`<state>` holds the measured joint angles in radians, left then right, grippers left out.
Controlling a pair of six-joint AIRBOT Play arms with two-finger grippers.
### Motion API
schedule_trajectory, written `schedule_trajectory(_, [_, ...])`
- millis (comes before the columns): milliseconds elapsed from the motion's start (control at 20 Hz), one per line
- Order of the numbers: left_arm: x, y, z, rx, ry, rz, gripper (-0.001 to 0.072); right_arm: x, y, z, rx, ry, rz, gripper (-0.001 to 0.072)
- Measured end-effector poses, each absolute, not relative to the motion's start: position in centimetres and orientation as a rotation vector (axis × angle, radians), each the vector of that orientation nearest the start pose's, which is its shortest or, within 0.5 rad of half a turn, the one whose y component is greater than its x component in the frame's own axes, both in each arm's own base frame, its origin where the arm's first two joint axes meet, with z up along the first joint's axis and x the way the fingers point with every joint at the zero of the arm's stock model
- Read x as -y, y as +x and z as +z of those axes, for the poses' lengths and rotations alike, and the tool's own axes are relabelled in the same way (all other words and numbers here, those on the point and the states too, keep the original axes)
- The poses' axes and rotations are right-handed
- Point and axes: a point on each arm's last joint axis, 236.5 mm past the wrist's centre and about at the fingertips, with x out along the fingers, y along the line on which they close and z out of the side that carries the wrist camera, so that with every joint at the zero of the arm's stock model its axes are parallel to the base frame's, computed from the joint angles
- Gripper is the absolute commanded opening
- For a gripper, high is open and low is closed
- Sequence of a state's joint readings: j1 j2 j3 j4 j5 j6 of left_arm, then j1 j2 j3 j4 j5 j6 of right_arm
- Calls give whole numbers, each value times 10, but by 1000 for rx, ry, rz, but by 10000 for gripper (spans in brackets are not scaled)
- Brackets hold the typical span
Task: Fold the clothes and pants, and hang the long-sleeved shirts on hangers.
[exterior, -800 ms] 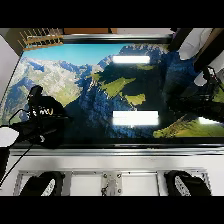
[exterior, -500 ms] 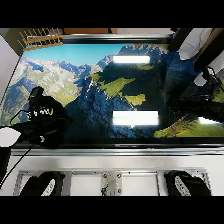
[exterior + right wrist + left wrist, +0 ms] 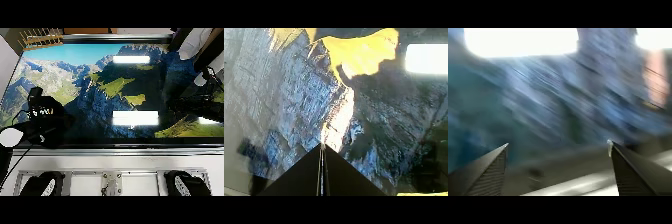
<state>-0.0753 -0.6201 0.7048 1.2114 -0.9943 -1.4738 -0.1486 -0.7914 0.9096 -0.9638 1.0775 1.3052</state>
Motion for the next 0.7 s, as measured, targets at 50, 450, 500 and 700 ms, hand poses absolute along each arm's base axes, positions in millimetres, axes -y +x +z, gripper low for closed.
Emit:
schedule_trajectory(50, [74, 291, 81, -885, -134, -252, 697, -71, 330, 127, -838, 339, 332, 17])
schedule_trajectory(450, [-42, 331, -11, -1151, 36, 88, 696, -71, 330, 127, -838, 339, 332, 17])
schedule_trajectory(500, [-48, 330, -29, -1202, 29, 106, 697, -71, 330, 127, -838, 339, 332, 17])
schedule_trajectory(700, [-59, 320, -87, -1367, -23, 164, 520, -71, 330, 127, -838, 339, 332, 17])
